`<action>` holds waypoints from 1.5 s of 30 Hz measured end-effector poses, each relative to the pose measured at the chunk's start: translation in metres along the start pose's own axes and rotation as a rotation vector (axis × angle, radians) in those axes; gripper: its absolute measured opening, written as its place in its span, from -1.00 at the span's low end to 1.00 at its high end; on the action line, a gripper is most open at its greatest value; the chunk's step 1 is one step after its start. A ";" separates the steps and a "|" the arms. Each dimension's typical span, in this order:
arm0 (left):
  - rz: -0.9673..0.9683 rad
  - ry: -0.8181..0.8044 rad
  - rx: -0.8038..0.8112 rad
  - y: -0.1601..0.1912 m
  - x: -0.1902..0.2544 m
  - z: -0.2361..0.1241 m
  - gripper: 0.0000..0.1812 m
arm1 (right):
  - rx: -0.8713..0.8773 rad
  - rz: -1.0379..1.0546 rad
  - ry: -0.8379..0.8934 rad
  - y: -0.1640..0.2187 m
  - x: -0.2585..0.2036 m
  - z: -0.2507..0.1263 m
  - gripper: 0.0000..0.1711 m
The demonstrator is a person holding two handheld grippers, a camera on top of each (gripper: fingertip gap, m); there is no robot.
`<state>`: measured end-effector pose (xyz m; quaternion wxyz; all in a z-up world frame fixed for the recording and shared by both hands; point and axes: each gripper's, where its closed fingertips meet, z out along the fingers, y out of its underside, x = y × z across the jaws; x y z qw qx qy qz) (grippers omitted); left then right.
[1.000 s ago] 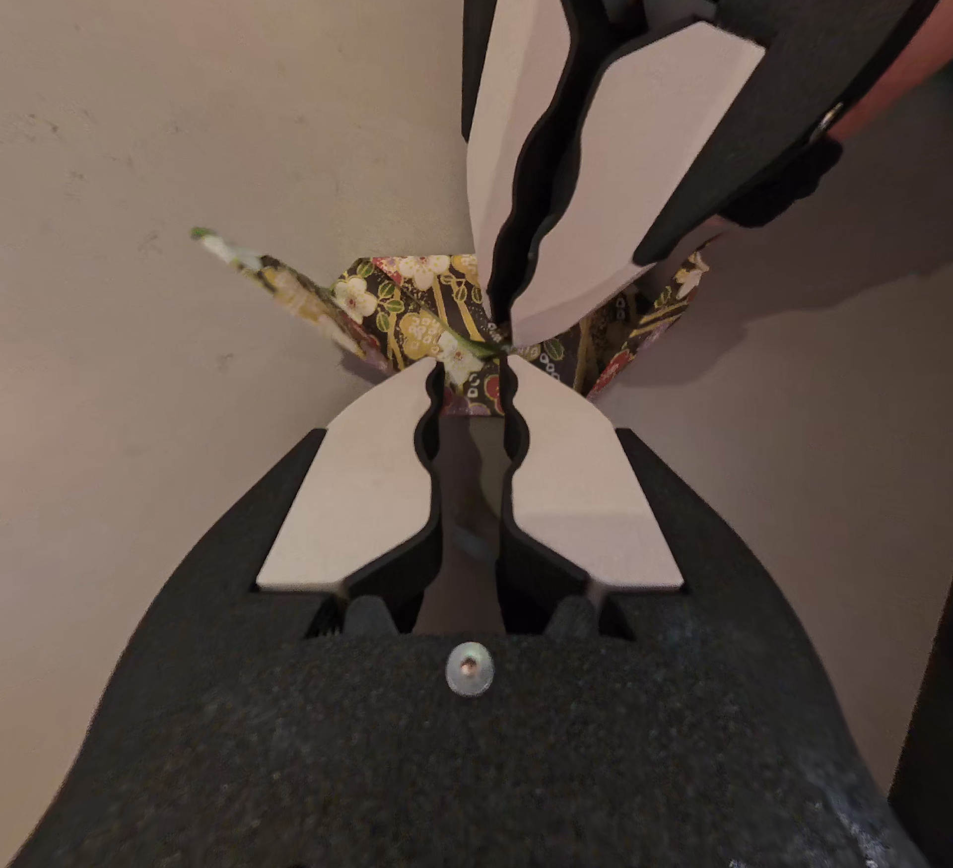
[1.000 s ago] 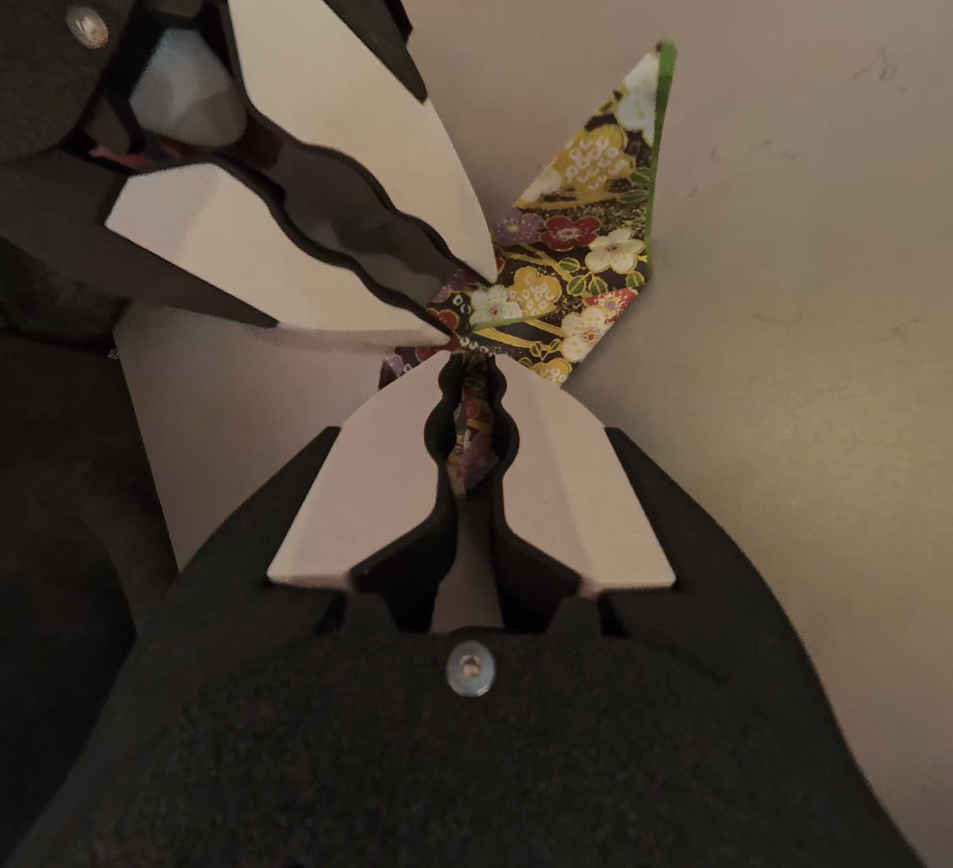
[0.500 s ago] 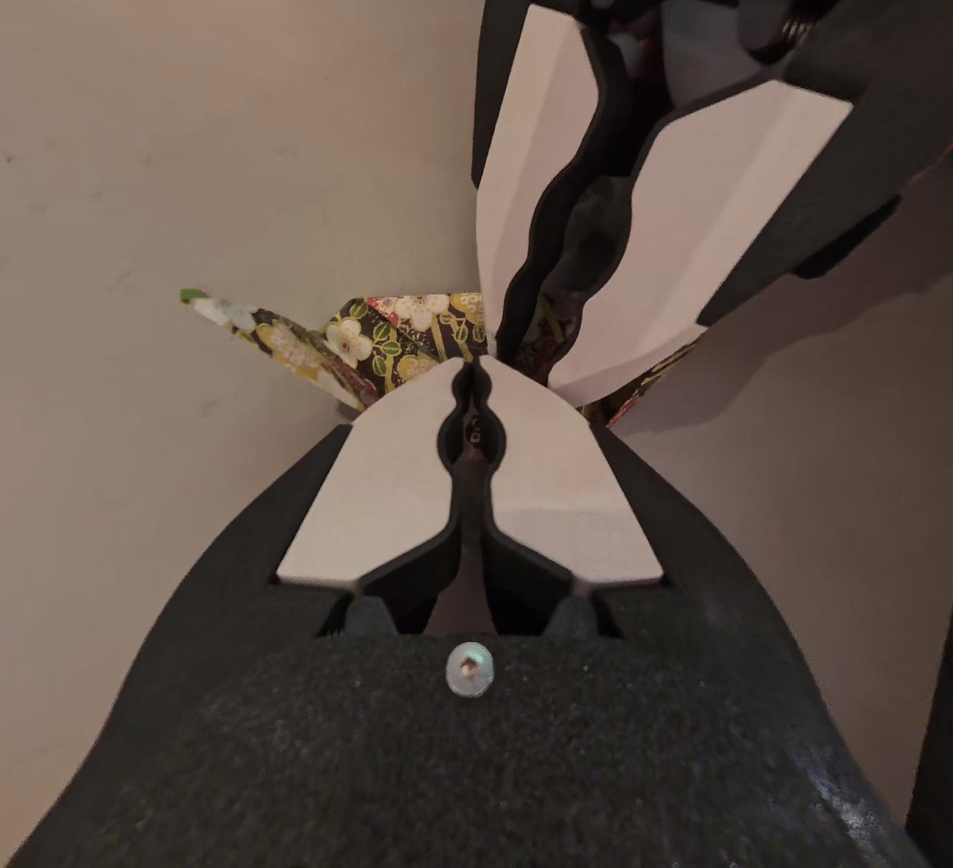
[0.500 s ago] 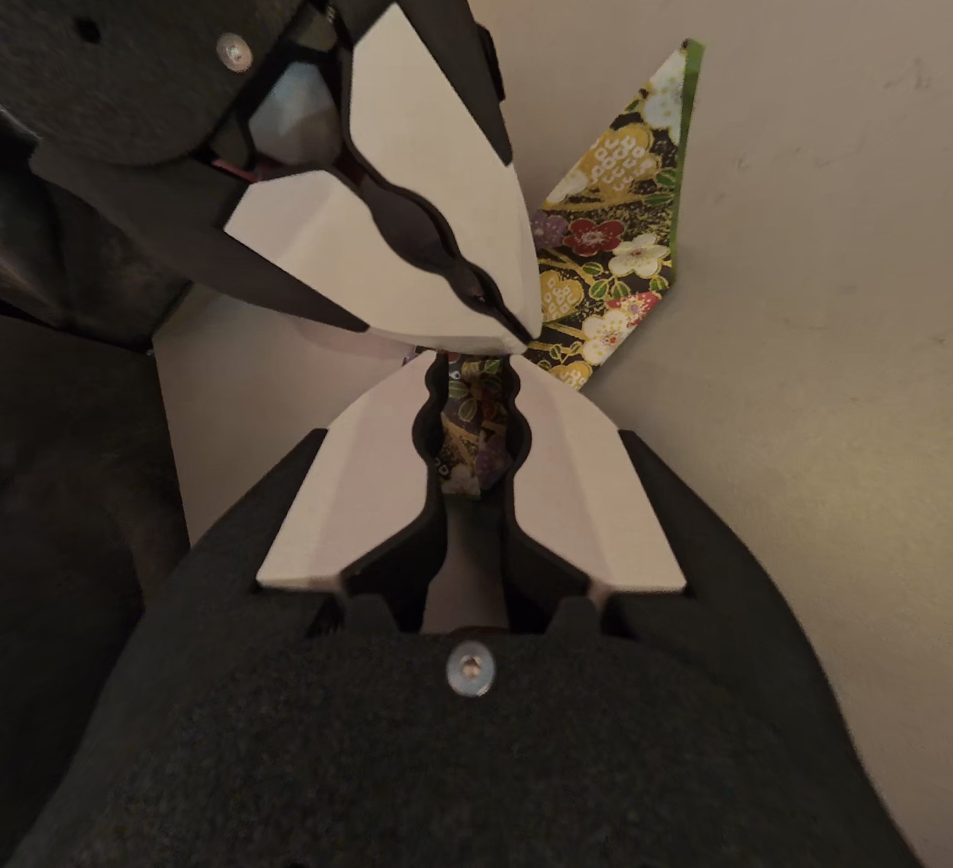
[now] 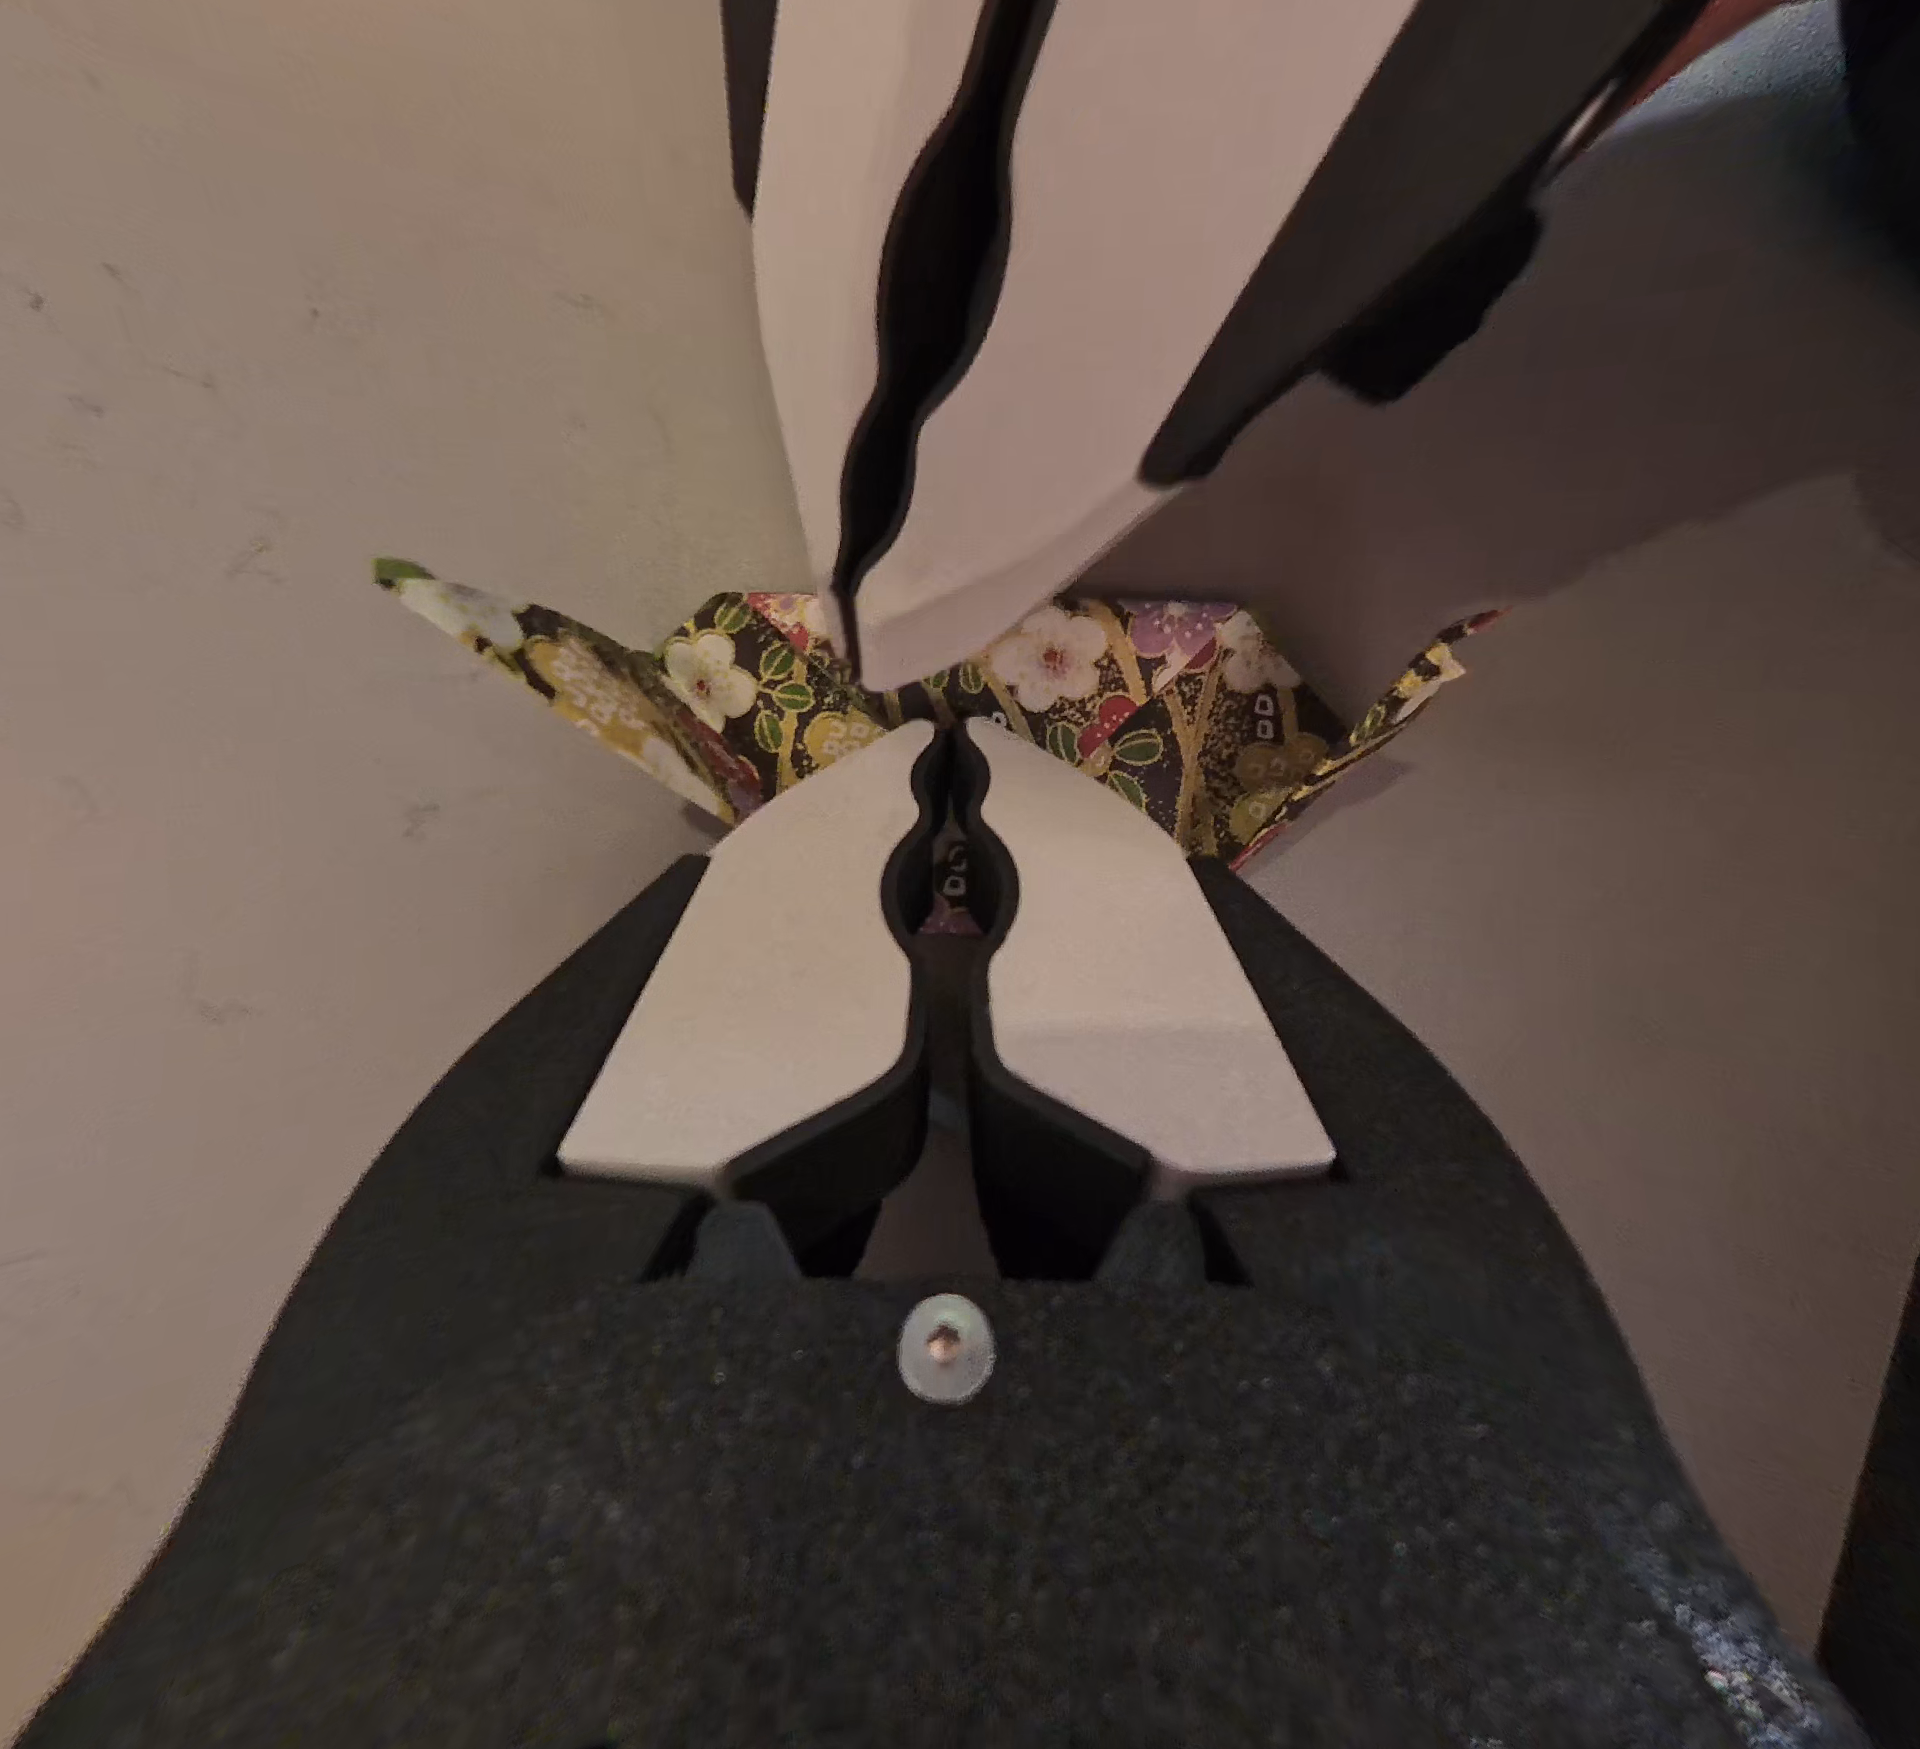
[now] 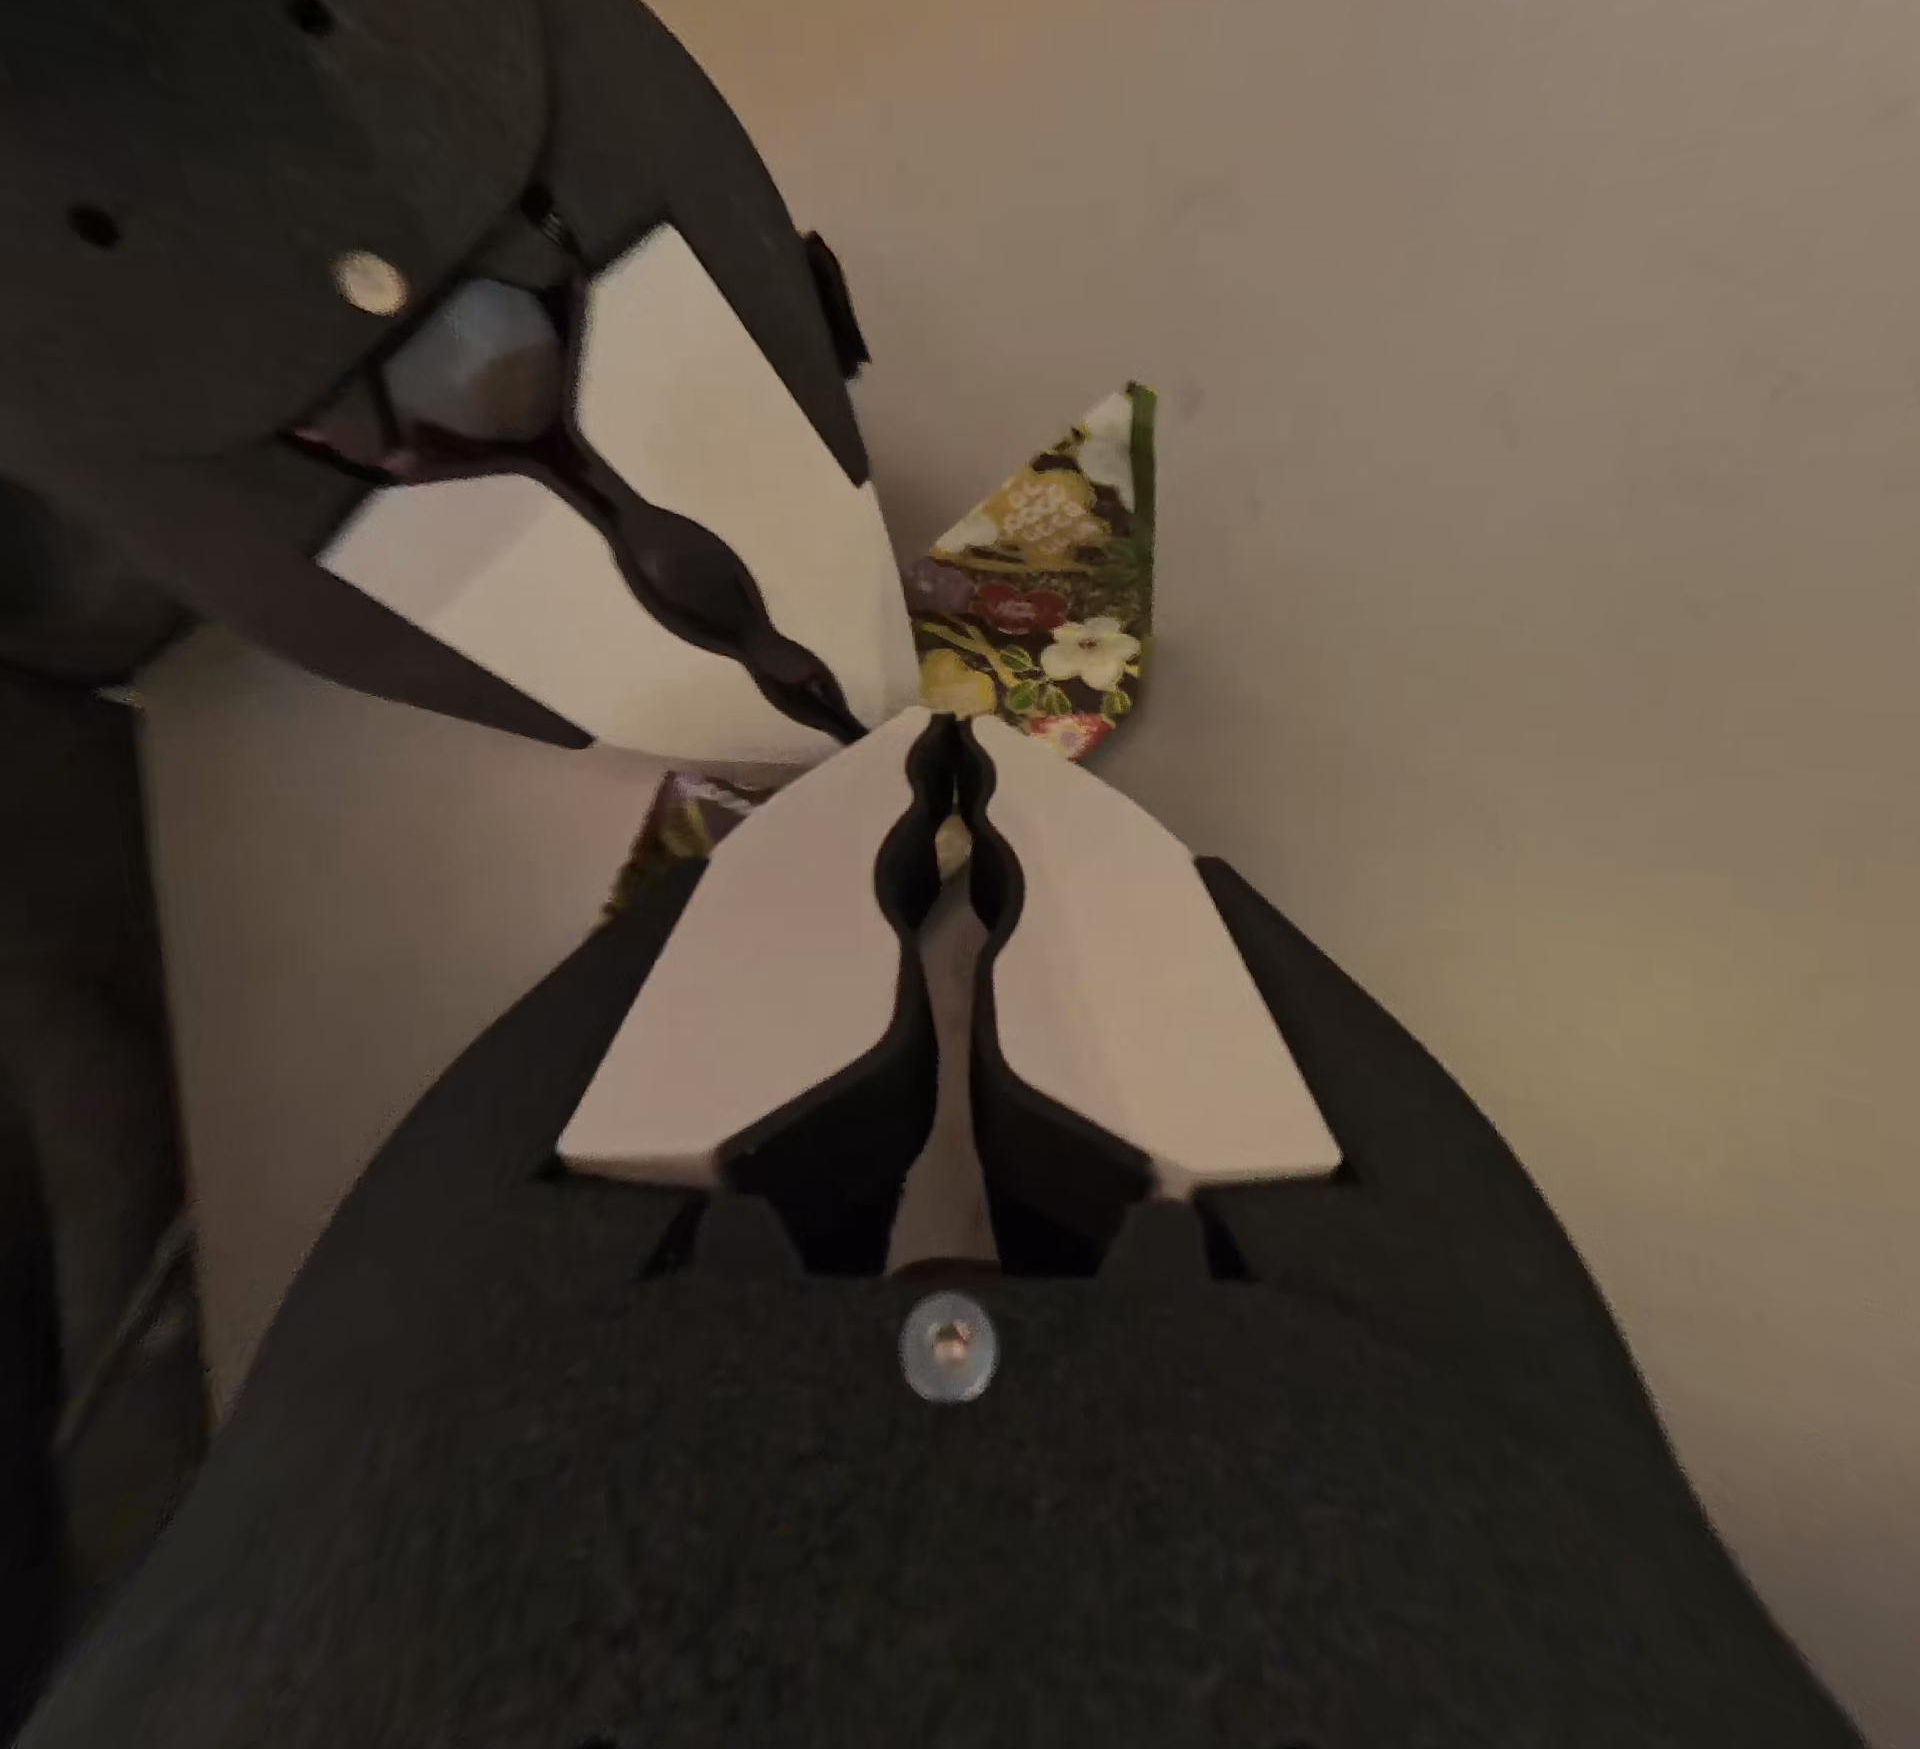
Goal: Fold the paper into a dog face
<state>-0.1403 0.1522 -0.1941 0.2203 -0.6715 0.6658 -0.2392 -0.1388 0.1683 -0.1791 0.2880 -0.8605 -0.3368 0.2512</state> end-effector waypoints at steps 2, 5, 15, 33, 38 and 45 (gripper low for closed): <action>-0.003 -0.002 0.003 0.000 0.000 0.000 -1.00 | -0.066 -0.034 0.064 0.010 0.009 0.007 -1.00; -0.003 -0.009 0.001 0.000 0.000 0.000 -1.00 | -0.060 -0.048 0.090 0.010 0.012 0.008 -1.00; -0.002 -0.017 0.001 0.000 0.000 0.000 -1.00 | -0.040 -0.052 0.205 0.008 0.038 0.002 -1.00; -0.011 -0.010 -0.004 0.000 0.000 0.000 -1.00 | -0.083 -0.207 0.198 0.017 0.021 -0.001 -1.00; -0.006 -0.019 -0.008 0.000 0.000 0.000 -1.00 | -0.120 -0.206 0.230 0.017 0.026 -0.007 -1.00; -0.003 -0.022 -0.009 0.000 0.000 0.000 -1.00 | -0.103 -0.226 0.140 0.029 -0.004 -0.007 -1.00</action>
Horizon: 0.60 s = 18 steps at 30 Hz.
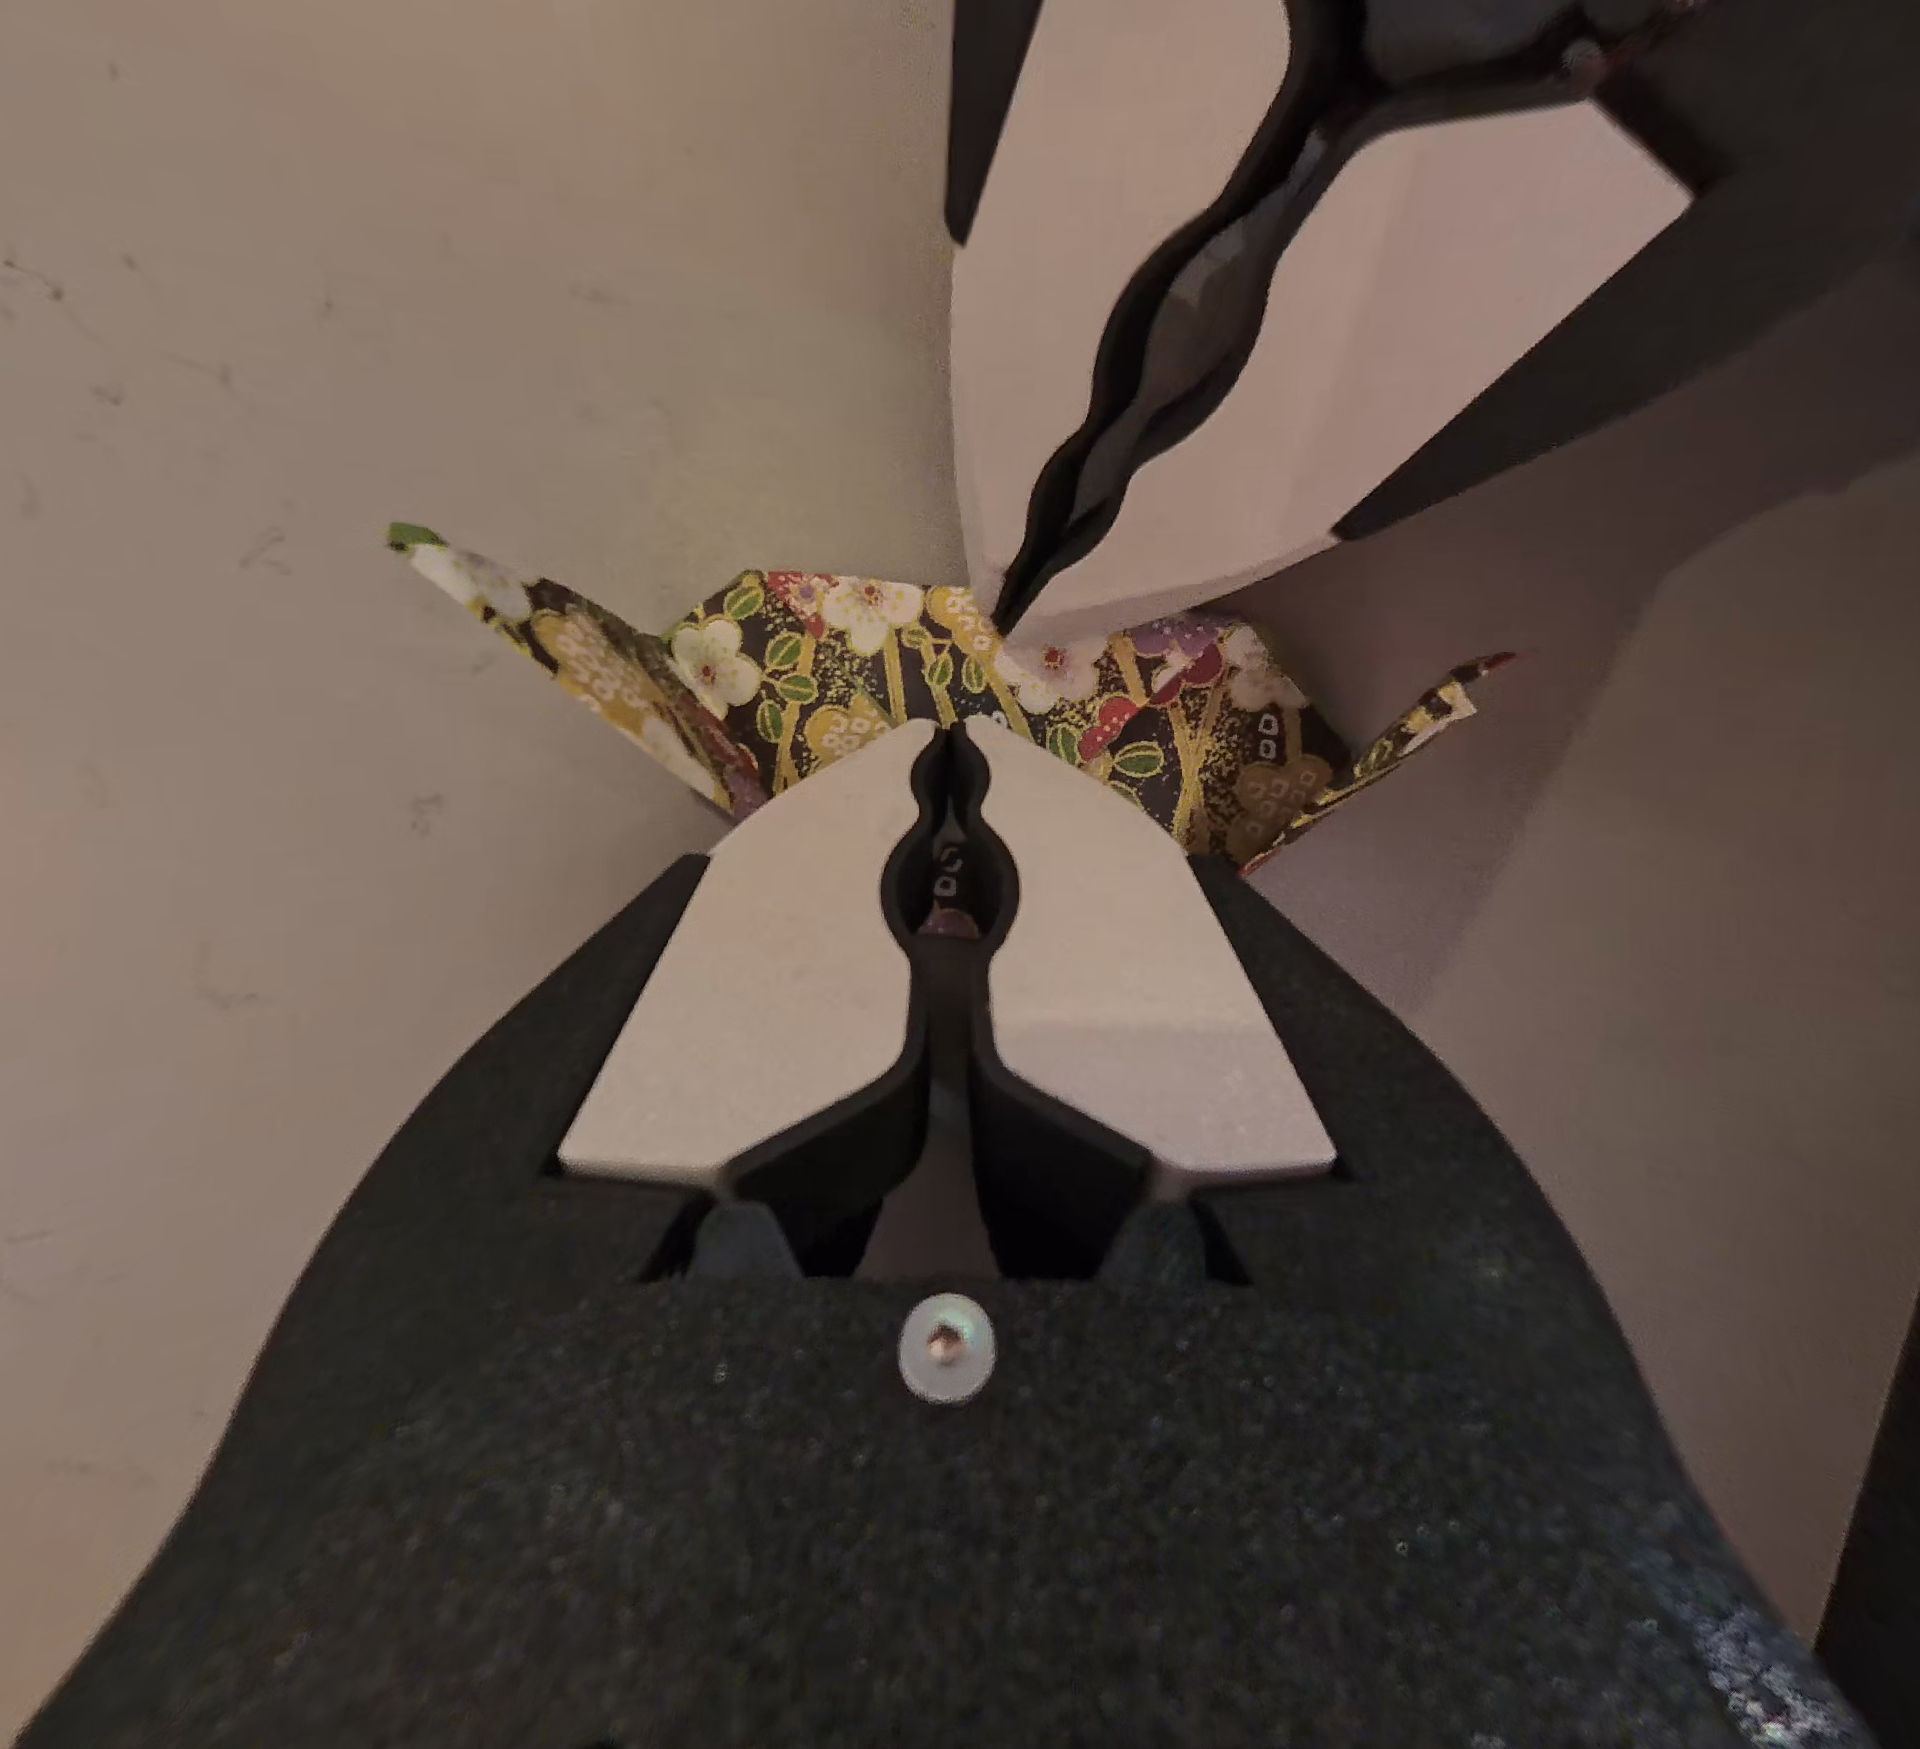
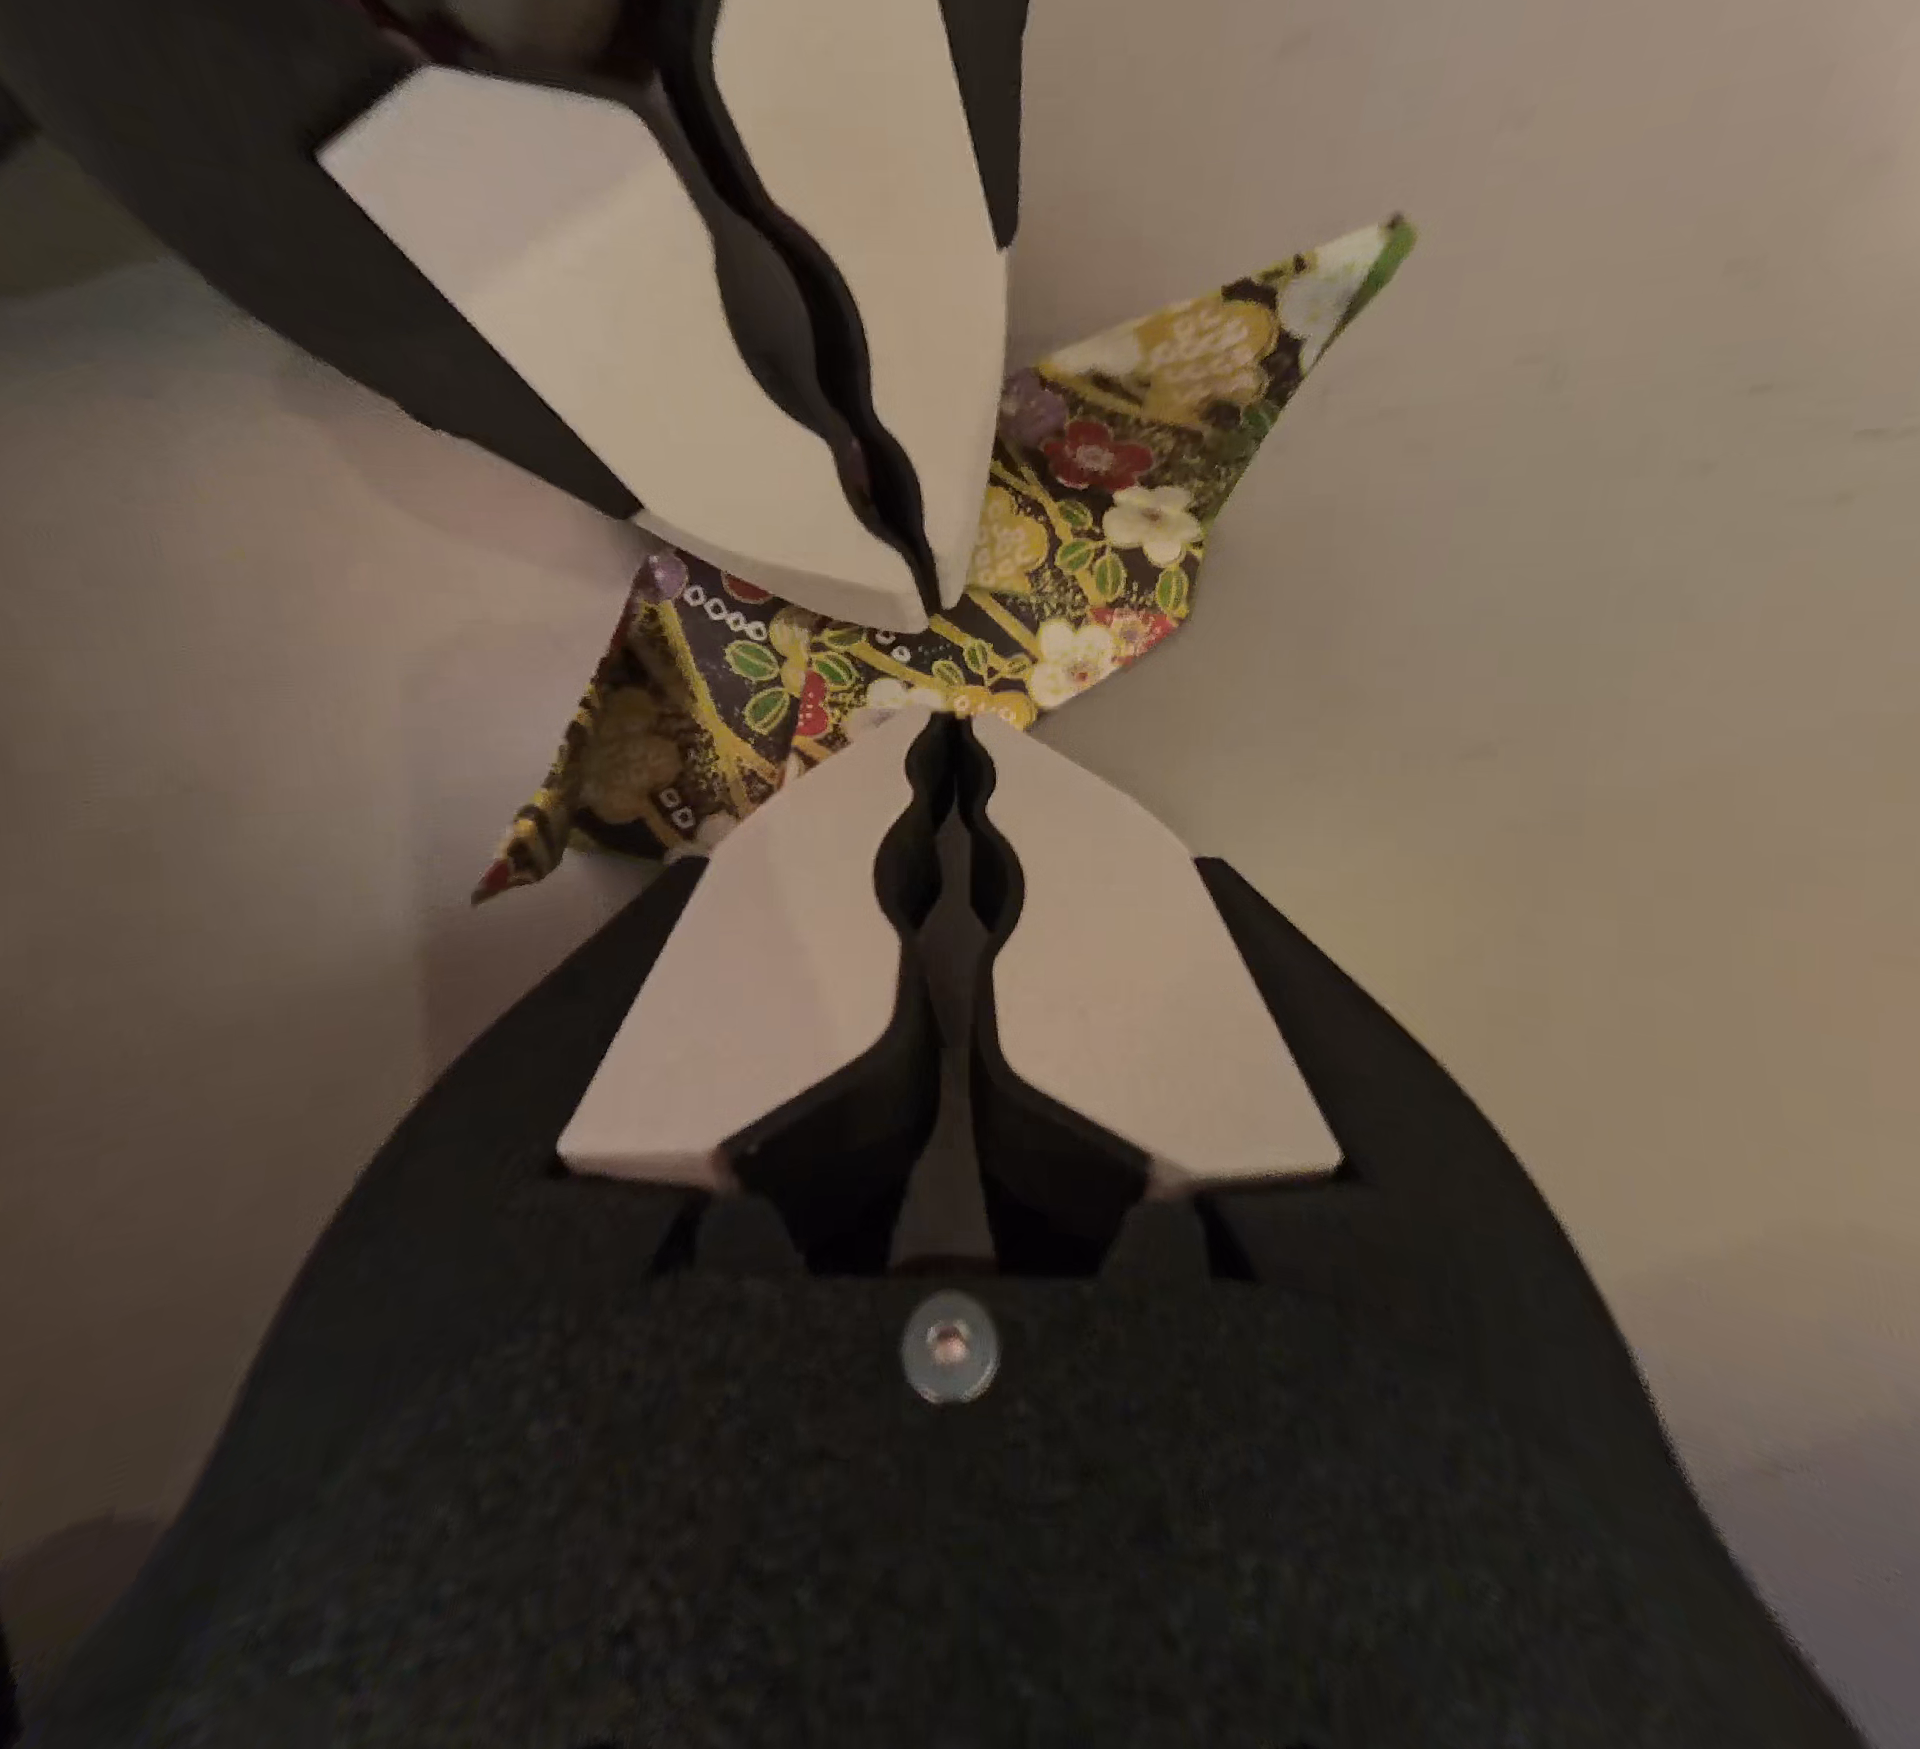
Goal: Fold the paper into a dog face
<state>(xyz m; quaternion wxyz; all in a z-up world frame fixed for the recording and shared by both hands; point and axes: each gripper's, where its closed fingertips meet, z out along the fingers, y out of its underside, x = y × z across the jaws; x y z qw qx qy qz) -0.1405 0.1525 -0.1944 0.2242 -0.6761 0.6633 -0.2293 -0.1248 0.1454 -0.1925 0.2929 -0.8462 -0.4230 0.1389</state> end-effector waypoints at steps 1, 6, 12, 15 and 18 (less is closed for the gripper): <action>0.000 0.000 0.000 0.000 0.000 0.000 -1.00 | 0.006 0.013 0.001 0.001 0.001 0.001 -1.00; -0.002 0.000 0.005 0.000 0.000 0.000 -1.00 | -0.023 0.028 0.068 0.004 0.012 -0.002 -1.00; -0.002 0.003 0.001 0.000 0.000 0.000 -1.00 | 0.040 0.054 0.092 -0.009 0.020 -0.002 -1.00; -0.007 0.005 0.001 0.000 0.000 0.000 -1.00 | 0.017 0.060 0.107 -0.007 0.025 0.009 -1.00; -0.020 0.004 -0.006 0.000 0.000 0.000 -1.00 | 0.002 0.041 0.103 -0.007 0.025 0.009 -1.00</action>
